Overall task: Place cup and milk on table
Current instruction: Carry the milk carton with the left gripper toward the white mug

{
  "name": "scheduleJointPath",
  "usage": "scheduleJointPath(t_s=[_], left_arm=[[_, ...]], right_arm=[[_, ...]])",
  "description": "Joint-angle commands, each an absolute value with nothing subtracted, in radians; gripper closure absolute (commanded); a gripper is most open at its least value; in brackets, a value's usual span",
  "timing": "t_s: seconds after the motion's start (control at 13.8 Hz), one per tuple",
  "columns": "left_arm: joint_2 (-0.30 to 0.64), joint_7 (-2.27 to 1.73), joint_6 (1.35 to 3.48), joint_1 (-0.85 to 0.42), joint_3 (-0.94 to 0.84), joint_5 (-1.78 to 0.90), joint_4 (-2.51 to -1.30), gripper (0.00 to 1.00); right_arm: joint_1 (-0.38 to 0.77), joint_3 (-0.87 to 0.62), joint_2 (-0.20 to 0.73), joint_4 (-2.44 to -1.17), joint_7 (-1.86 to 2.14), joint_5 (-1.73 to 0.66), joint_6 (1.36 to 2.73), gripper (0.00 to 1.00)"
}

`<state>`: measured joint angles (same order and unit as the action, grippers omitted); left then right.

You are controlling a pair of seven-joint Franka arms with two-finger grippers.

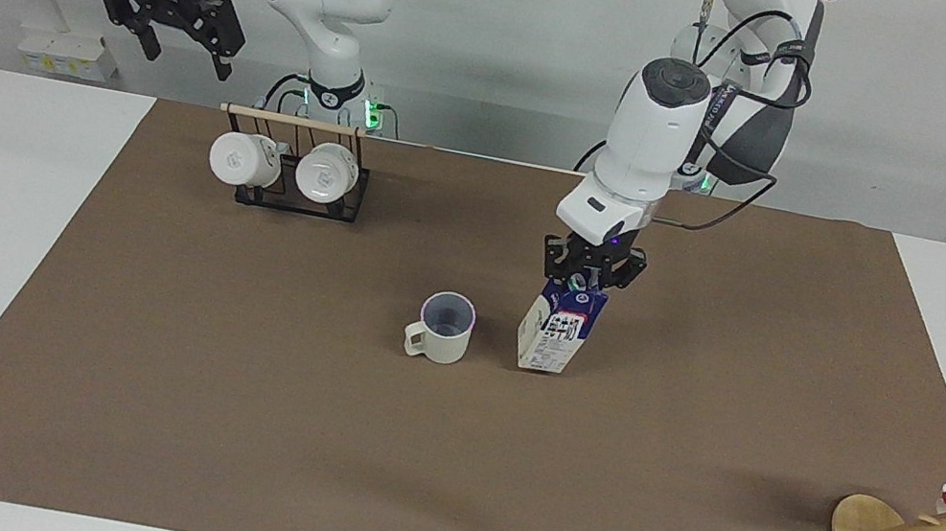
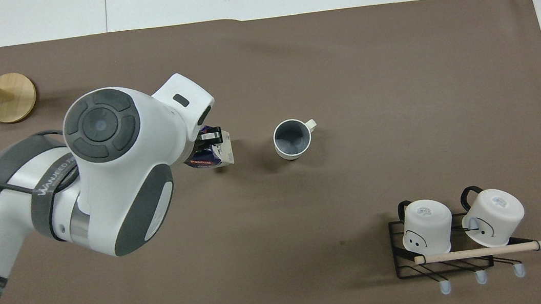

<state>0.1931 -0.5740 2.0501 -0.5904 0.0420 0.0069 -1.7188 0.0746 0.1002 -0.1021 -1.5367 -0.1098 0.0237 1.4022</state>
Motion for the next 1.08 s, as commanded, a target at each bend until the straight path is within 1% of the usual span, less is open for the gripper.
scheduleJointPath(t_s=[0.0, 0.22, 0.36, 0.43, 0.51, 0.58, 0.72, 0.87, 1.01], left_arm=[[0.244, -0.632, 2.043, -0.638, 0.061, 0.015, -1.654, 0.88], [0.278, -0.656, 2.025, -0.643, 0.060, 0.005, -1.593, 0.88], [0.305, -0.692, 2.023, -0.673, 0.057, 0.005, -1.578, 0.87], [0.305, -0.695, 2.025, -0.684, 0.057, 0.005, -1.578, 0.84], [0.302, -0.695, 2.035, -0.683, 0.057, 0.006, -1.578, 0.78], [0.302, -0.695, 2.043, -0.681, 0.055, 0.006, -1.585, 0.70], [0.302, -0.693, 2.046, -0.681, 0.055, 0.006, -1.591, 0.42], [0.302, -0.693, 2.046, -0.681, 0.055, 0.005, -1.591, 0.00], [0.302, -0.692, 2.046, -0.677, 0.055, 0.009, -1.588, 0.00]], right_arm=[[0.063, 0.094, -0.106, -1.536, -0.123, 0.006, 1.405, 0.00], [0.063, 0.094, -0.106, -1.536, -0.123, 0.006, 1.405, 0.00], [0.063, 0.092, -0.106, -1.536, -0.123, 0.006, 1.405, 0.00], [0.063, 0.092, -0.106, -1.536, -0.123, 0.006, 1.405, 0.00], [0.063, 0.094, -0.106, -1.536, -0.123, 0.006, 1.405, 0.00], [0.063, 0.092, -0.106, -1.536, -0.123, 0.006, 1.405, 0.00], [0.063, 0.092, -0.106, -1.536, -0.123, 0.006, 1.405, 0.00], [0.063, 0.094, -0.106, -1.536, -0.123, 0.006, 1.405, 0.00], [0.064, 0.094, -0.106, -1.536, -0.123, 0.006, 1.405, 0.00]])
